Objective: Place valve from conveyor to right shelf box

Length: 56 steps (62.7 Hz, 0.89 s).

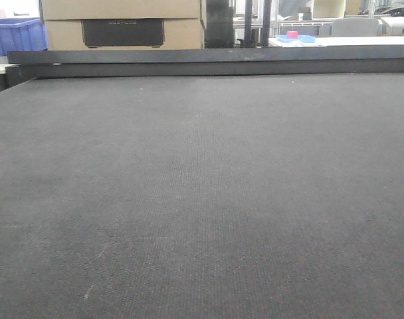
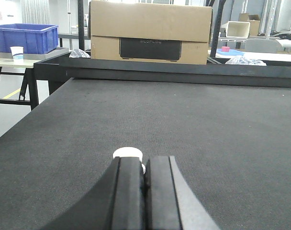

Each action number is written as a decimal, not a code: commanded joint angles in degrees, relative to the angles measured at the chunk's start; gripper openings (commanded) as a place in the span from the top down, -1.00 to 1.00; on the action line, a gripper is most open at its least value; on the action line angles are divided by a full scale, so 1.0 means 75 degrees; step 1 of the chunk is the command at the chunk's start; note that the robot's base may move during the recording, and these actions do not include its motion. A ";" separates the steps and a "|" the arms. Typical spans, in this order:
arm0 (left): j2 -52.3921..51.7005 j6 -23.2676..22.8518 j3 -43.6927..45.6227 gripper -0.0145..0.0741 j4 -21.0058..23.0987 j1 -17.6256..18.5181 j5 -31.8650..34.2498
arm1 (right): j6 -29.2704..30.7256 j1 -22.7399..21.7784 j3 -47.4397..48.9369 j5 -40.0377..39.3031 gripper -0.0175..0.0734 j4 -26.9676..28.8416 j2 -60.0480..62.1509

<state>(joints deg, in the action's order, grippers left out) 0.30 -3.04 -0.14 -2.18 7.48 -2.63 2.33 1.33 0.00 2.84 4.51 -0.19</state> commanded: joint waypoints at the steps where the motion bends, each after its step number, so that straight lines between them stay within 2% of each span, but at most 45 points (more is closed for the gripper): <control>1: -0.0040 -0.0028 0.0018 0.92 0.0056 0.0030 0.0084 | 0.0039 -0.0026 0.0000 -0.0155 0.97 -0.0024 0.0026; 36: -0.0040 -0.0028 0.0018 0.92 0.0056 0.0030 0.0084 | 0.0039 -0.0026 0.0000 -0.0155 0.97 -0.0024 0.0026; 45: -0.0040 -0.0028 0.0018 0.92 0.0012 0.0027 0.0681 | 0.0039 -0.0026 0.0000 -0.0325 0.97 -0.0024 0.0026; 47: -0.0040 -0.0028 0.0018 0.92 0.0012 0.0027 0.0683 | 0.0039 -0.0026 0.0000 -0.0639 0.97 -0.0024 0.0026; 52: -0.0040 -0.0028 0.0351 0.92 0.0027 0.0027 0.0225 | 0.0039 -0.0026 0.0000 -0.1418 0.97 -0.0024 0.0026; 56: -0.0040 -0.0028 0.0859 0.92 0.0027 0.0027 -0.0416 | 0.0039 -0.0012 0.0125 -0.1112 0.97 -0.0024 0.0026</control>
<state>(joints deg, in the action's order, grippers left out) 0.30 -3.04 2.26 -2.18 7.48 -2.83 2.33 1.33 -0.06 -3.97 4.51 -0.19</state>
